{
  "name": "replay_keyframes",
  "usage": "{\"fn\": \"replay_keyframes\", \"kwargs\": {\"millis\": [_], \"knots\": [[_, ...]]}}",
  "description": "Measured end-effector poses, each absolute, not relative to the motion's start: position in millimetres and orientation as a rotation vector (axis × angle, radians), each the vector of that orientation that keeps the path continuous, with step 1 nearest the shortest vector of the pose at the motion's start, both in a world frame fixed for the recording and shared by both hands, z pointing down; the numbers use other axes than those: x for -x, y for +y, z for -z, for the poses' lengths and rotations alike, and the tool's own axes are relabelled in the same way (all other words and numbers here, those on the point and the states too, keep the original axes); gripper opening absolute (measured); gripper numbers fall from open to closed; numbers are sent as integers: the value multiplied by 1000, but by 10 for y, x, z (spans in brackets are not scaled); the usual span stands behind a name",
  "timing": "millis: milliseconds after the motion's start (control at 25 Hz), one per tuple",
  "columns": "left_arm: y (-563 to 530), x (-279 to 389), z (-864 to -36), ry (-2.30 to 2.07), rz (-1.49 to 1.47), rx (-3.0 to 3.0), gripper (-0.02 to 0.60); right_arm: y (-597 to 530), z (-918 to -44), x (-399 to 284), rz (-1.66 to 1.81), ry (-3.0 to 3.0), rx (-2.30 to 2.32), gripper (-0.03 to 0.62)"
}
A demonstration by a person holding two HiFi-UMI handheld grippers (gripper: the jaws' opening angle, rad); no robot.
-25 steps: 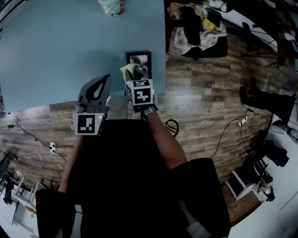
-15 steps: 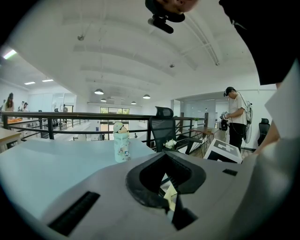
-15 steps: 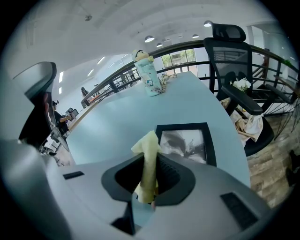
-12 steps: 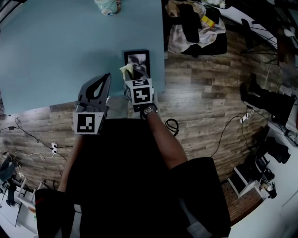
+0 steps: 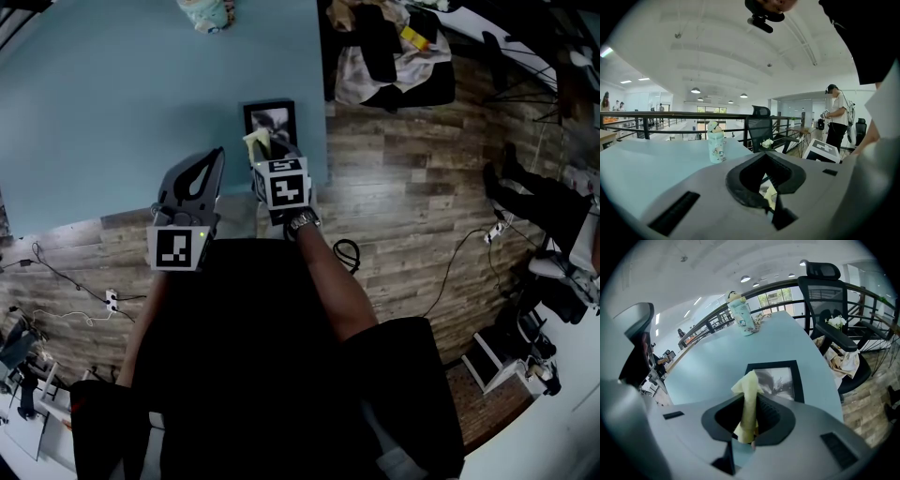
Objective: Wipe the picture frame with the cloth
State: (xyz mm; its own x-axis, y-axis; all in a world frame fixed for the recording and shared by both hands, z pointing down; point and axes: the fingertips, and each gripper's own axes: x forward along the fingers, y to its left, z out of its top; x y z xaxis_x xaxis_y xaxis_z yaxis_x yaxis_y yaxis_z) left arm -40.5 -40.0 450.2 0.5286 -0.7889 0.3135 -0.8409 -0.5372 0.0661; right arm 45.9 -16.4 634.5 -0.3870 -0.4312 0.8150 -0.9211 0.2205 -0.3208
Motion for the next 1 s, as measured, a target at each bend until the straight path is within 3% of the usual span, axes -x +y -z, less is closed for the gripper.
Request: {"fn": "replay_keyframes", "kwargs": {"millis": [1000], "knots": [[-494,79,-4464,-1292,-352,-2614,-3,-165,-6323,-882,-1126,-1862,-1349,58]]}}
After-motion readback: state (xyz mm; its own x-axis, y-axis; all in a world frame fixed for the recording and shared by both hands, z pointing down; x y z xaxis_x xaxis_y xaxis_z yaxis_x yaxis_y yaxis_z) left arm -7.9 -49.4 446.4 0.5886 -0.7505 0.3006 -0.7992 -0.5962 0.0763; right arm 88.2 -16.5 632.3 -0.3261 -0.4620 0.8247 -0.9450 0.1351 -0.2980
